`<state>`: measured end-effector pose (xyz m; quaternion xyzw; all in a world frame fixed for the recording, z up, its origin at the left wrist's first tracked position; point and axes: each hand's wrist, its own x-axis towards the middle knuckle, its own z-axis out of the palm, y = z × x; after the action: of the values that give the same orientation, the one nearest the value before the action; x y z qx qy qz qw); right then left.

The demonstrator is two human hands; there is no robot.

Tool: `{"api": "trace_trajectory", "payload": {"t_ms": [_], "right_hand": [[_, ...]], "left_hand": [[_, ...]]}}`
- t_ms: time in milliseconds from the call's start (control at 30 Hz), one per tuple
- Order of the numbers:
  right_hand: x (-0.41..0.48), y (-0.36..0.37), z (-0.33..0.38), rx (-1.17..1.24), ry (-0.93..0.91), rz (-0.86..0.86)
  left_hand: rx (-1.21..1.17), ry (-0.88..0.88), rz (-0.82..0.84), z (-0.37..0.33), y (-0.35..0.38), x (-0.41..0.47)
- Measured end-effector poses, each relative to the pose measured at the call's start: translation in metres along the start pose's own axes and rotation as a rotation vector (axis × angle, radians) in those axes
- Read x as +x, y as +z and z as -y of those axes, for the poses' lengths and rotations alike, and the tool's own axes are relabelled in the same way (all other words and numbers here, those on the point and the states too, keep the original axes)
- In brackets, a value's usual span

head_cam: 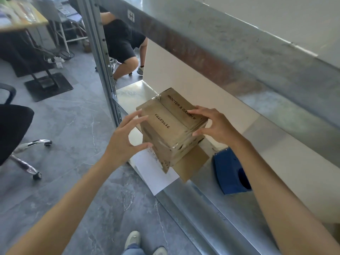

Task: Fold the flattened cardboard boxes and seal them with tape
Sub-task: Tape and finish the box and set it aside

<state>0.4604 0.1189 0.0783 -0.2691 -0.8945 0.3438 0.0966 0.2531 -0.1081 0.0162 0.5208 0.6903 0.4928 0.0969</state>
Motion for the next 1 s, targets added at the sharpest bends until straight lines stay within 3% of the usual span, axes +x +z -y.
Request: {"api": "trace_trajectory", "payload": {"t_ms": [133,267,400,633,800,1000], "right_hand": [[-0.006,0.006,-0.002,-0.091,0.001,0.010],[-0.019,0.014,0.004,-0.150,0.025,-0.151],[-0.041,0.033,0.019,-0.159,0.156,-0.291],[-0.061,0.105,0.070,0.089,0.323,-0.456],[-0.045,0.135,0.087,0.062,0.431,-0.503],[-0.031,0.151,0.086,-0.089,0.499,-0.731]], "left_hand": [[0.116,-0.050,0.070,0.011,-0.012,0.032],[0.030,0.027,0.253,0.023,-0.011,0.060],[-0.031,0.071,0.211,0.042,-0.003,0.070],[-0.060,0.141,0.225,0.051,-0.001,0.080],[-0.018,0.197,0.239,0.057,-0.003,0.083],[-0.006,0.210,0.249,0.061,-0.002,0.079]]}}
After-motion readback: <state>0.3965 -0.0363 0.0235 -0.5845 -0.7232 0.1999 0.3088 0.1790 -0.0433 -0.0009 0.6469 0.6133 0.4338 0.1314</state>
